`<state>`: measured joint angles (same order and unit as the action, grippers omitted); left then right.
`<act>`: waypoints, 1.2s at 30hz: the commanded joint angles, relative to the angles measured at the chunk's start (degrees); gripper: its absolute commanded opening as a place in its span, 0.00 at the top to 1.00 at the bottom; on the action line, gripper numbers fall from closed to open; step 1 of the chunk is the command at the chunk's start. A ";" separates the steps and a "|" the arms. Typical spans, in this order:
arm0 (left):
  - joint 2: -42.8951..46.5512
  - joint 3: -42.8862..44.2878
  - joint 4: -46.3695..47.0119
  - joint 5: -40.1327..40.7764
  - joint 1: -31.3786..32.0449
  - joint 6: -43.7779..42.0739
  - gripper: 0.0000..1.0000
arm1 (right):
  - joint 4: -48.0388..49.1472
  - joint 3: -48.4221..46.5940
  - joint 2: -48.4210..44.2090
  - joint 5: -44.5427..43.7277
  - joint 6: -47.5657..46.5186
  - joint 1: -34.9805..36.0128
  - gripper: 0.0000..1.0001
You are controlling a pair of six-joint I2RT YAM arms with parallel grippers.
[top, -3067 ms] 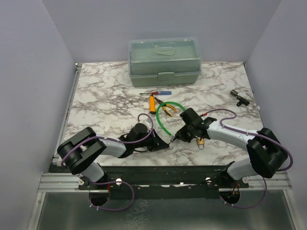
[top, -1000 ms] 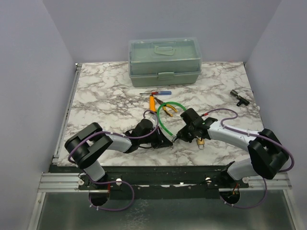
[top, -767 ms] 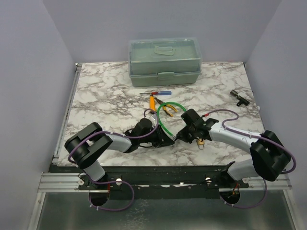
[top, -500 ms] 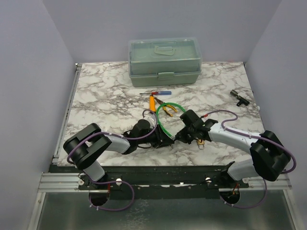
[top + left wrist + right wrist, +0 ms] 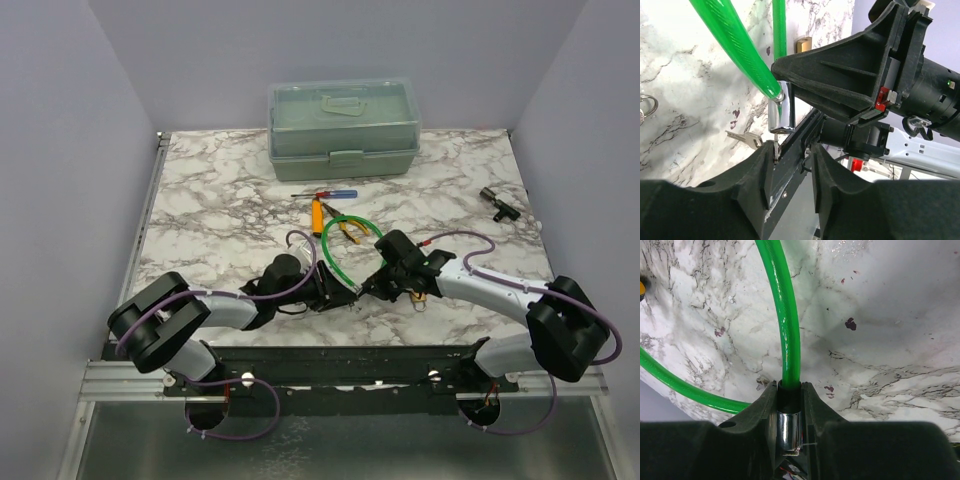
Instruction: Unlock with the key
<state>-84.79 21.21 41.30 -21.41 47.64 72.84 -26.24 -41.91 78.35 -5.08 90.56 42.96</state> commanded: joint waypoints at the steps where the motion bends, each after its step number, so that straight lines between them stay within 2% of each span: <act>1: 3.32 -0.02 -3.77 1.14 -0.22 -2.96 0.56 | 0.28 -0.28 -1.41 -0.71 0.43 0.44 1.00; 8: 9.15 1.07 -14.75 4.26 -0.35 -7.53 0.53 | 0.17 0.67 -2.88 -1.76 -1.23 0.45 1.00; 14: 16.02 3.54 -25.33 9.43 -0.31 -12.40 0.37 | -0.97 0.46 -5.24 -3.88 -6.00 0.46 1.00; 18: 17.88 5.76 -29.24 11.01 -0.44 -13.86 0.37 | -1.85 1.04 -6.39 -4.84 -8.51 0.42 1.00; 26: 17.46 8.21 -29.89 8.47 -0.44 -20.94 0.40 | -1.43 -0.39 -6.62 -4.59 -11.31 0.46 1.00; 36: 12.91 9.95 -27.74 11.30 -0.44 -19.54 0.41 | -2.07 -1.77 -8.20 -3.86 -18.43 0.45 1.00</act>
<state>-69.58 30.41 12.40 -12.47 47.31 53.25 -28.82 -41.36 72.66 -8.29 75.53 43.07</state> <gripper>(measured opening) 0.596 0.223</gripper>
